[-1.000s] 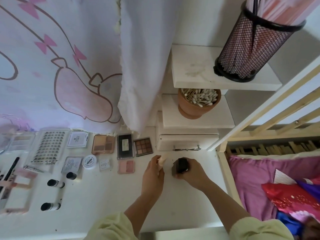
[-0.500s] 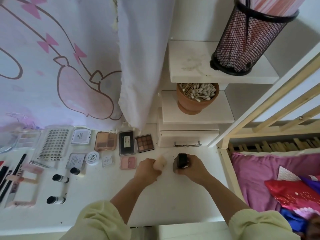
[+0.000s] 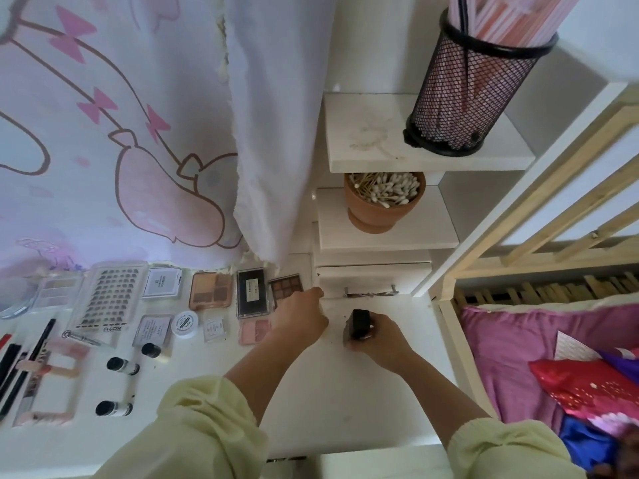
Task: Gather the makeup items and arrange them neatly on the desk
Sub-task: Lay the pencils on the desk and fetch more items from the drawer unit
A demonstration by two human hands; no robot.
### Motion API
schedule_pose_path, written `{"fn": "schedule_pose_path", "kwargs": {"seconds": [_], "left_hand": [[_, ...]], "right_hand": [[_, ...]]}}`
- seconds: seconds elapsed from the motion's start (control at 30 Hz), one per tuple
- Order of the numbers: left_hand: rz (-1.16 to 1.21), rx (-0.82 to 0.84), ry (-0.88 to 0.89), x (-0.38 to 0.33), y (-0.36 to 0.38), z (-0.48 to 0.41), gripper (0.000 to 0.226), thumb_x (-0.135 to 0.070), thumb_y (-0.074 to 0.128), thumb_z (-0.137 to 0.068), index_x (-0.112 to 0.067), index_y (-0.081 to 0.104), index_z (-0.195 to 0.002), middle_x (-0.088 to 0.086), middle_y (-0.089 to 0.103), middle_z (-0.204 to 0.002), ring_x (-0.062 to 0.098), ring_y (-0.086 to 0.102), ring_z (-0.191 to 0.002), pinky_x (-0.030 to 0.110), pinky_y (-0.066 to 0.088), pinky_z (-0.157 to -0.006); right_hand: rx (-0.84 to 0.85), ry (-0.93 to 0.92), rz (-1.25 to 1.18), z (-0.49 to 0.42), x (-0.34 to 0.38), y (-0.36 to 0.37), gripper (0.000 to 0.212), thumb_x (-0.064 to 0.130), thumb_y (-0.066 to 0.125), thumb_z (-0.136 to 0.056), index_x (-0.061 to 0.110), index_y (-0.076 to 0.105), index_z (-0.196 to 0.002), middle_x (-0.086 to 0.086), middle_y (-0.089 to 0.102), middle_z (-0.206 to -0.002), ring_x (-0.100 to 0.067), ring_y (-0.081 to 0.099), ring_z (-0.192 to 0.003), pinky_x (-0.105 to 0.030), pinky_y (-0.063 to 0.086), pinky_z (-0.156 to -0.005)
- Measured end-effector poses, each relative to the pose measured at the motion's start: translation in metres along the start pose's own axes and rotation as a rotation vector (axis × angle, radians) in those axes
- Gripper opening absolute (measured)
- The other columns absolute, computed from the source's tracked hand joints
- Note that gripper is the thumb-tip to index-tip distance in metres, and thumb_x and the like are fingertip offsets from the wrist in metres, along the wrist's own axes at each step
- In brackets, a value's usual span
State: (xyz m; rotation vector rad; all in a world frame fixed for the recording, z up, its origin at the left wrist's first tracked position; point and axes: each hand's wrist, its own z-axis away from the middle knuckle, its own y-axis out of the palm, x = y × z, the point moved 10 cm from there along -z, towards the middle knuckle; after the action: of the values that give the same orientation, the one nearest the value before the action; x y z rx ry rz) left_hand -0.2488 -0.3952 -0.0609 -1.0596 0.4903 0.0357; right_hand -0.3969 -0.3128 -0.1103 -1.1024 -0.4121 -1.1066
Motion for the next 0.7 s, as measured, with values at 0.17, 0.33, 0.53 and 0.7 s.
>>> {"fn": "schedule_pose_path", "kwargs": {"seconds": [0.17,0.33,0.53,0.7], "left_hand": [[-0.056,-0.045,0.086,-0.016,0.002,0.006,0.019,-0.020,0.049,-0.091,-0.016,0.058,-0.108,0.006,0.064,-0.096,0.023,0.060,-0.081,0.031,0.050,-0.065],[-0.051,-0.043,0.085,-0.014,0.009,0.010,0.018,-0.025,0.047,-0.094,-0.016,0.056,-0.106,0.006,0.063,-0.095,0.023,0.060,-0.081,0.032,0.050,-0.068],[-0.017,-0.027,0.056,-0.008,0.016,0.010,0.024,-0.028,0.050,-0.091,-0.018,0.055,-0.113,0.005,0.065,-0.099,0.025,0.062,-0.088,0.032,0.050,-0.070],[-0.001,-0.028,0.046,-0.004,0.010,0.014,0.047,-0.034,0.058,-0.090,-0.024,0.047,-0.135,0.004,0.064,-0.115,0.024,0.063,-0.100,0.031,0.051,-0.077]], "right_hand": [[-0.003,0.001,0.013,0.001,0.000,0.002,0.039,0.017,0.079,-0.072,0.018,0.065,-0.108,0.002,0.069,-0.098,-0.016,0.064,-0.092,-0.019,0.047,-0.077],[-0.016,0.008,0.014,0.003,0.000,0.001,0.035,0.019,0.079,-0.070,0.018,0.067,-0.103,0.003,0.069,-0.094,-0.015,0.064,-0.089,-0.019,0.048,-0.074],[-0.043,0.019,0.031,0.005,0.003,-0.001,0.036,0.018,0.080,-0.068,0.021,0.064,-0.100,0.004,0.067,-0.091,-0.015,0.062,-0.086,-0.017,0.046,-0.072],[-0.035,-0.049,0.095,0.010,0.023,-0.013,0.061,0.020,0.086,-0.066,0.022,0.058,-0.119,0.008,0.062,-0.110,-0.013,0.057,-0.104,-0.017,0.041,-0.084]]}}
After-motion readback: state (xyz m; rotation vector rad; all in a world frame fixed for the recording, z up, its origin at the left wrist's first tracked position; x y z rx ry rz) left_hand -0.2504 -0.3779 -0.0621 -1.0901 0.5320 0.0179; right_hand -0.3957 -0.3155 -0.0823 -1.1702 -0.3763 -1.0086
